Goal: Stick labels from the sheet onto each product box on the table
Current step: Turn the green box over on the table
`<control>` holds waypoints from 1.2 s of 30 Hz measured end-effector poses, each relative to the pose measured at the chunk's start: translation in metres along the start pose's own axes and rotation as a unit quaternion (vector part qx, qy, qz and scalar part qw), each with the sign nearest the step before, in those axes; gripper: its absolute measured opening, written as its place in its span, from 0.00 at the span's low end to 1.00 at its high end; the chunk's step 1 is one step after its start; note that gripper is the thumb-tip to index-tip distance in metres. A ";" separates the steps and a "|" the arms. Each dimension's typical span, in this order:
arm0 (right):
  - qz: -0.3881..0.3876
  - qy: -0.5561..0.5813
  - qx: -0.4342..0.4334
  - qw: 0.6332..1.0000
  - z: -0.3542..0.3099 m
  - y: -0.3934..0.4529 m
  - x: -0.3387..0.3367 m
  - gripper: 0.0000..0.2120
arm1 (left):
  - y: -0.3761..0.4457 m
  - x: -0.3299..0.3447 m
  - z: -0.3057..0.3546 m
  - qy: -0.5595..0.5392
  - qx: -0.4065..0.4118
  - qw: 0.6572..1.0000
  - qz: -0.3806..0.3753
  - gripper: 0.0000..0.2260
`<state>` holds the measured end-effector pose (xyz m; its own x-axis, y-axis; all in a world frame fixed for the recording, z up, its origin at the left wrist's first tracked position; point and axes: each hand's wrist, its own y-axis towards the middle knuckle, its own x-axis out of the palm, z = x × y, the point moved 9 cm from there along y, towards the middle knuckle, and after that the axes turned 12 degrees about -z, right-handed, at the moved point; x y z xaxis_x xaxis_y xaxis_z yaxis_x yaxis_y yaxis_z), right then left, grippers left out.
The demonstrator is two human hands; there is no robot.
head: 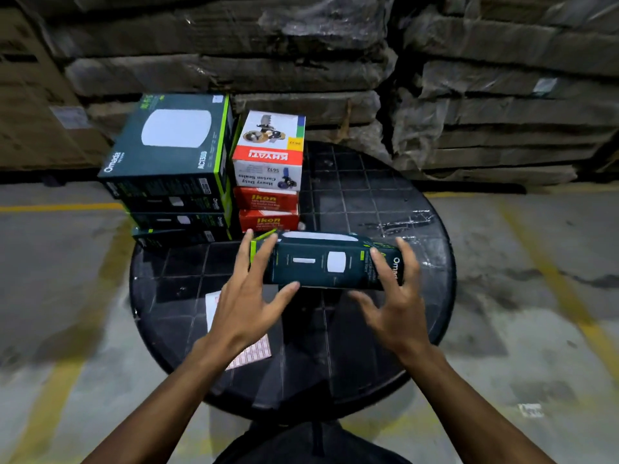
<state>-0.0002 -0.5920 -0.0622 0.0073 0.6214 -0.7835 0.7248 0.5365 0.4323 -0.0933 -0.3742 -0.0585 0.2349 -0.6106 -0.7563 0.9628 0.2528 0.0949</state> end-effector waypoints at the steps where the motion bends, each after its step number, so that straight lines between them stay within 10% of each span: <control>1: 0.011 -0.003 0.001 1.000 -0.001 0.004 -0.003 0.32 | 0.002 -0.003 0.002 0.014 0.006 1.000 -0.002 0.34; 20: 0.068 -0.012 0.060 0.996 -0.006 0.056 -0.039 0.27 | 0.059 -0.055 0.035 0.160 0.026 0.983 0.083 0.32; 36: 0.089 0.252 0.194 0.944 0.032 0.039 0.018 0.47 | 0.047 0.021 -0.044 -0.209 -0.106 0.972 0.027 0.41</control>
<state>0.0499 -0.5780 -0.0737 -0.1045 0.9276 -0.3586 0.9417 0.2083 0.2644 -0.0494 -0.3421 -0.0980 0.3600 -0.8330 -0.4201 0.9092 0.4143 -0.0423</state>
